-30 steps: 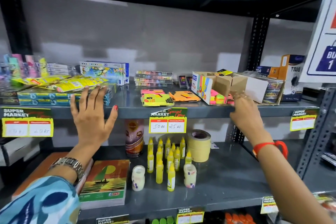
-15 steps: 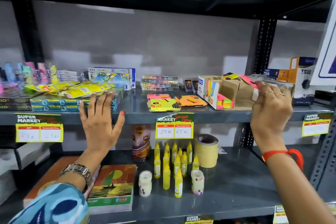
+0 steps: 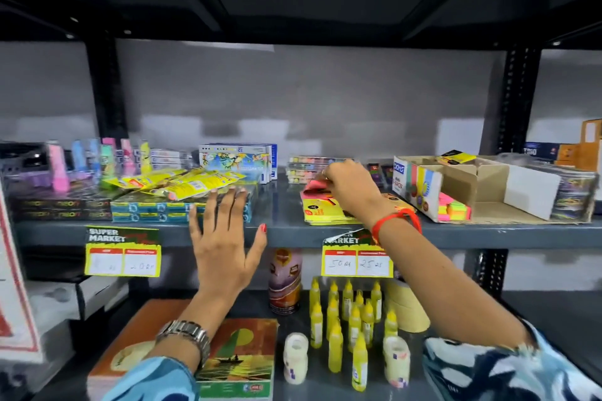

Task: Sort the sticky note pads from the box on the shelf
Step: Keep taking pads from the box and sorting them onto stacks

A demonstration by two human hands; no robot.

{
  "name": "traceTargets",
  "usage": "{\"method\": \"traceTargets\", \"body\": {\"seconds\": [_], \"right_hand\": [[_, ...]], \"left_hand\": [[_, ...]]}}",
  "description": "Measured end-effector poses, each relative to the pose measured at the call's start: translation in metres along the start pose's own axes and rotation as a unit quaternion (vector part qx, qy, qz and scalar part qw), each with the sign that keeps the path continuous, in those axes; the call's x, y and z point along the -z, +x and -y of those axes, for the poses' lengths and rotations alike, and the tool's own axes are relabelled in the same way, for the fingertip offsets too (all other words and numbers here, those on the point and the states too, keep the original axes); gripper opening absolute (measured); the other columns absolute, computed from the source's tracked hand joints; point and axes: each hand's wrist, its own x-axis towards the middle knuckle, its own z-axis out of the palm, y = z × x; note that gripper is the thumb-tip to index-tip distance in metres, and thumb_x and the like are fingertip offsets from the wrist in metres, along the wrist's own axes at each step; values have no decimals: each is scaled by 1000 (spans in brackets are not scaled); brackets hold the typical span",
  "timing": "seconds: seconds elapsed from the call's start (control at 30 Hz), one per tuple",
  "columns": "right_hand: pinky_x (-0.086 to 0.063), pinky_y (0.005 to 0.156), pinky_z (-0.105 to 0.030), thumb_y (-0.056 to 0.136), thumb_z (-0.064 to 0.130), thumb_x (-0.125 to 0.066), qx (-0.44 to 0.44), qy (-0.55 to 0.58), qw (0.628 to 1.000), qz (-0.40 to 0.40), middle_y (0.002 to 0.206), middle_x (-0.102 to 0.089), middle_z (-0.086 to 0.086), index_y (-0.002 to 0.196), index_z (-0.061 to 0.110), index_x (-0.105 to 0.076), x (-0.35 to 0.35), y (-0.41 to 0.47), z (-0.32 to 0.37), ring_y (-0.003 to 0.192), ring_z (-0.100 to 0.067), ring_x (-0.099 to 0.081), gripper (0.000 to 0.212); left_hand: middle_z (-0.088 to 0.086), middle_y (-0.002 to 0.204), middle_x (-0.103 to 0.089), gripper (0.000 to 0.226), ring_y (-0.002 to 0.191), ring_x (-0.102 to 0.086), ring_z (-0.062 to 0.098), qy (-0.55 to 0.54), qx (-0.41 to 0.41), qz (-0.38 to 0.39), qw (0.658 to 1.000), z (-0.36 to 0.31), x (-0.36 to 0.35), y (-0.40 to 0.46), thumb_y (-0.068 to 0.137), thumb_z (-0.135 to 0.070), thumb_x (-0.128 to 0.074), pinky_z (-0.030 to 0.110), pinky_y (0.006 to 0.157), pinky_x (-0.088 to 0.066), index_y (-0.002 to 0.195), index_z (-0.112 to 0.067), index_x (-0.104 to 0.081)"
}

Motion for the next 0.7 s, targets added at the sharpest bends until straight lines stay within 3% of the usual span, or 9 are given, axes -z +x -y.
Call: {"method": "traceTargets", "body": {"seconds": [0.13, 0.27, 0.37, 0.47, 0.57, 0.7], "right_hand": [[-51, 95, -40, 86, -5, -49, -29, 106, 983, 148, 116, -68, -11, 106, 12, -69, 0, 13, -4, 107, -27, -62, 33], [-53, 81, -40, 92, 10, -43, -68, 135, 986, 69, 117, -64, -21, 117, 13, -62, 23, -2, 1, 91, -34, -62, 31], [-50, 82, -42, 95, 38, -44, -106, 56, 992, 31, 109, -65, -23, 111, 7, -61, 45, -29, 17, 98, -39, -60, 39], [-48, 80, -39, 88, 63, -35, -130, 22, 986, 101, 100, -64, -19, 99, 3, -60, 55, -52, 39, 101, -36, -59, 65], [-43, 71, -35, 81, 75, -32, -147, -19, 975, 164, 84, -58, -12, 92, 7, -59, 48, -54, 52, 95, -31, -62, 74], [-48, 82, -37, 78, 66, -49, -165, 5, 968, 191, 107, -65, -11, 106, 10, -59, 40, -43, 51, 102, -32, -60, 64]], "left_hand": [[13, 132, -56, 60, 130, -40, 33, -3, 2, 7, 1000, -1, -1, 0, 92, -46, -36, 57, 112, -18, 135, -6, -50], [13, 134, -55, 60, 131, -39, 33, -9, -1, 3, 1000, -1, -1, -1, 92, -46, -37, 57, 112, -17, 137, -7, -48], [12, 133, -55, 59, 131, -40, 33, -10, -4, -1, 1000, -1, -2, -1, 92, -46, -38, 57, 112, -18, 136, -8, -48], [12, 133, -55, 59, 132, -38, 32, -10, 2, 4, 1000, -1, -3, -1, 92, -47, -37, 55, 113, -16, 135, -7, -50], [13, 135, -54, 60, 133, -36, 32, -16, 2, 14, 1000, -1, -1, -1, 93, -48, -35, 55, 113, -15, 135, -7, -49], [13, 135, -53, 61, 133, -35, 32, -18, 1, 22, 1000, 0, 0, -1, 94, -49, -34, 55, 113, -13, 136, -7, -48]]}}
